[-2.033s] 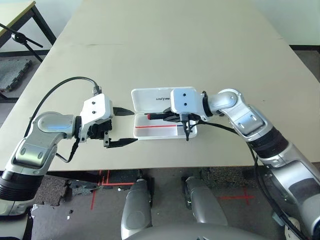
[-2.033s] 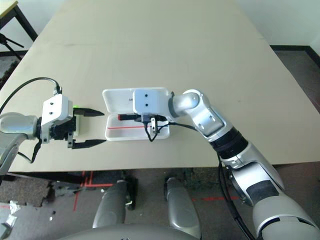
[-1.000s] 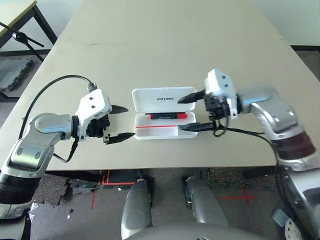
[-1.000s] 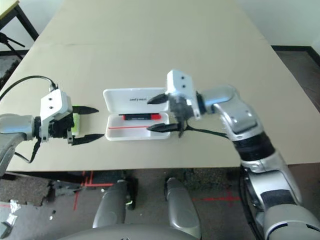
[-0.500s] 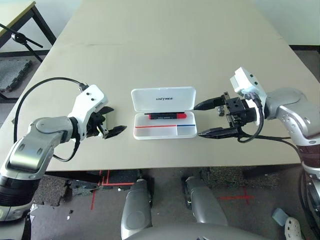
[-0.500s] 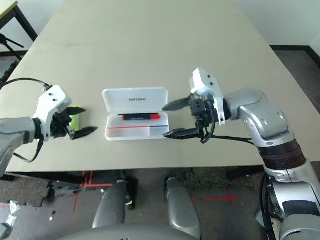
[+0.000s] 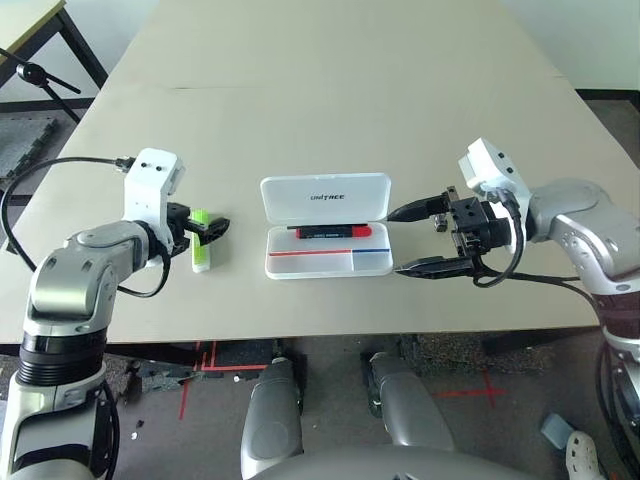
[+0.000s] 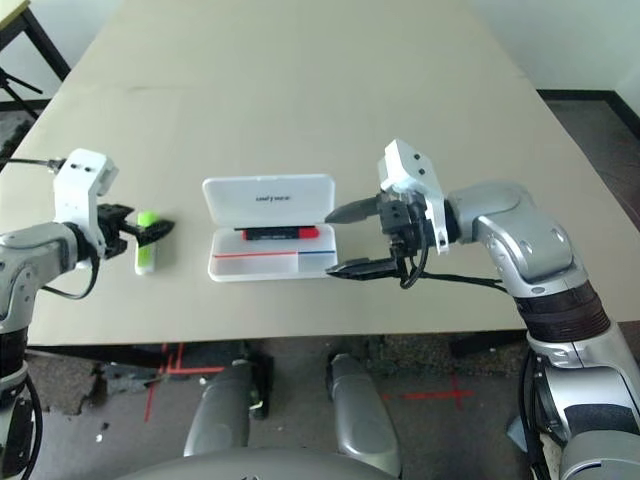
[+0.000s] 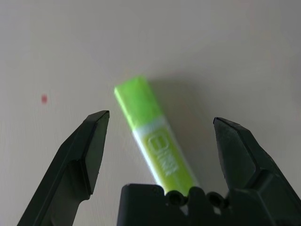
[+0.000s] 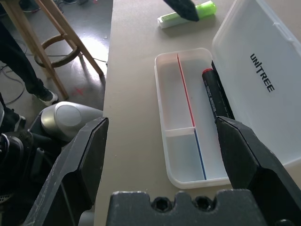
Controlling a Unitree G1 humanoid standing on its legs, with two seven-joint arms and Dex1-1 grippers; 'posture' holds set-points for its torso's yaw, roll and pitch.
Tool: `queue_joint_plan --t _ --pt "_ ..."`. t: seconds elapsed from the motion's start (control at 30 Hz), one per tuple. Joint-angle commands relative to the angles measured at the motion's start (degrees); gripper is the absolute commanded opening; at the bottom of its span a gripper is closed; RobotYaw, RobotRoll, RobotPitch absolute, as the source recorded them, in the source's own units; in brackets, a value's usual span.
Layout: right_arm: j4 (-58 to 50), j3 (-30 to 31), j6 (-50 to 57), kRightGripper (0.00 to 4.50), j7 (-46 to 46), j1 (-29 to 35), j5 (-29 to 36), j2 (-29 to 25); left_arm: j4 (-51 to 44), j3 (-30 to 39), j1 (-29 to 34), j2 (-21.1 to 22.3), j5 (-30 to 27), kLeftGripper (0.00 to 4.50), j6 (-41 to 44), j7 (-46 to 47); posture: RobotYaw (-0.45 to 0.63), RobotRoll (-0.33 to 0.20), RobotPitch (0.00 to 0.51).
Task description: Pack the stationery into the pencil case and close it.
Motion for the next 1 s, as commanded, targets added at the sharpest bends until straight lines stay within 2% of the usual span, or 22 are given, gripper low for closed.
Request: queue_joint_plan --t 0.03,0.37,0.47,0.7,0.73,0.83,1.0 --pt "-0.6 0.6 -0.7 4.49 0.1 0.6 -0.3 -0.4 -0.9 0.8 1.1 -0.9 0.9 4.5 2.9 2.5 0.01 0.0 0.183" --pt "0.5 1.3 -1.9 4.49 0.4 0.1 -1.2 -0.1 -0.6 0.5 3.0 -2.2 0.8 4.5 4.5 5.2 0.01 0.0 0.177" --pt "0.8 1.4 -2.3 4.5 0.5 -0.1 -1.3 -0.1 -0.6 0.5 3.1 -1.9 0.5 3.85 4.4 5.0 0.02 0.0 0.174" --pt "1.3 1.8 -2.9 4.5 0.4 -0.2 -1.7 0.2 0.3 -0.2 3.9 1.8 0.5 1.21 1.6 1.9 0.02 0.0 0.174" --pt "1.3 1.9 -2.9 4.5 0.3 -0.2 -1.7 0.2 0.6 -0.3 4.1 2.5 0.5 1.07 1.1 1.4 0.02 0.0 0.174" --pt "1.1 2.1 -2.9 4.5 0.0 0.0 -1.7 0.5 1.0 -0.9 4.9 5.1 0.3 1.08 -0.7 -0.6 0.02 0.0 0.173" --pt "1.2 2.1 -3.1 4.5 -0.1 0.2 -2.0 0.6 -0.7 -2.7 7.7 11.2 0.4 1.08 -9.6 -7.0 0.02 0.0 0.175"
